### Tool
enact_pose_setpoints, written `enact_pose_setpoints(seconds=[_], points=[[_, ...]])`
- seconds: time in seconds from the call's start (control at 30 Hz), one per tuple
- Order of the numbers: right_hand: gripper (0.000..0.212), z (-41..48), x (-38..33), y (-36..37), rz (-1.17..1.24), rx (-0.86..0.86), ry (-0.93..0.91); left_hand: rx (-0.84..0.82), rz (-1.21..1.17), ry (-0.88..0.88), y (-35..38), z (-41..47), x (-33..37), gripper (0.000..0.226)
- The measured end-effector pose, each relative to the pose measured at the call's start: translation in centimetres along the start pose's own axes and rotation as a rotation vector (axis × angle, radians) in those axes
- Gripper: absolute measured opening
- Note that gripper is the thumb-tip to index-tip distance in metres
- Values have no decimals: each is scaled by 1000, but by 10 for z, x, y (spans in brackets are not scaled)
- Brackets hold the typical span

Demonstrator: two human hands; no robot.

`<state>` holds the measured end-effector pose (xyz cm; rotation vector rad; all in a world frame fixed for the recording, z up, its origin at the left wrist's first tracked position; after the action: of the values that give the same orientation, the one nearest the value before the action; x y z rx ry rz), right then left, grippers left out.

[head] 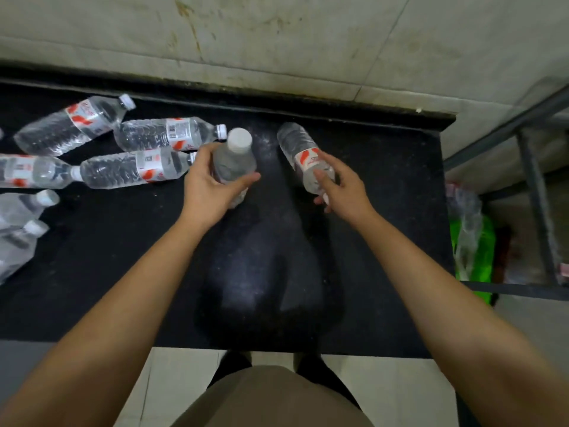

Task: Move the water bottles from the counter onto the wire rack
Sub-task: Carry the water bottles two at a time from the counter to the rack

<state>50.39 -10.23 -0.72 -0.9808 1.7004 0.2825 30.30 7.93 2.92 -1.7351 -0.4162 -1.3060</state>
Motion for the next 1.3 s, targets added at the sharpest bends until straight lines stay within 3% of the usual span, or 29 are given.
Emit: enact_pose_setpoints(seconds=[0.2,0.27,0.37,0.47,0.53,0.6,0.77,0.9,1.0,1.13,1.3], points=[[13,-9,-64,-55,54,23,165,-6,-177,-58,18,-14,9,71],[20,-15,-69,-57,129,0,222,-37,-182,-47,27,-17,10,74],[50,-19,-67,-49,256,-52,222,-96,-135,-14,36,-18,9,82],[78,-18,-66,-43,-73,-16,7,-139,-84,-26,38,-22,4,79],[79,-22,-66,-33,-408,36,-130,-154,-50,-37,37,-26,0,79],[75,-24,-61,-25,-498,84,-191,-149,-31,-49,33,-30,-3,77],[75,-24,-57,-31,-152,61,-175,-183,-29,-51,25,-26,10,60],[76,-37,-73,-39,-194,6,-190,-118,-201,-125,0,-15,27,41],[78,-50,-99,-48,-138,31,-229,-109,-320,-161,-16,-9,56,50],[64,-74,-145,-56,129,9,-317,-145,-336,-33,-28,0,122,31],[63,-112,-173,-73,236,21,-330,-297,-294,105,-8,-11,185,30]])
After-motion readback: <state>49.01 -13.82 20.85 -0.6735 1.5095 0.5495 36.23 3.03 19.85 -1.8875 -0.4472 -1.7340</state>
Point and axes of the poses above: each hand's wrist, its own z-axis towards the middle knuckle, its own y-axis out of the palm, x = y × z, the point moved 8 cm from there along z, towards the middle knuckle, and after that the axes turned 9 degrees about z, right-handed, at the moved point
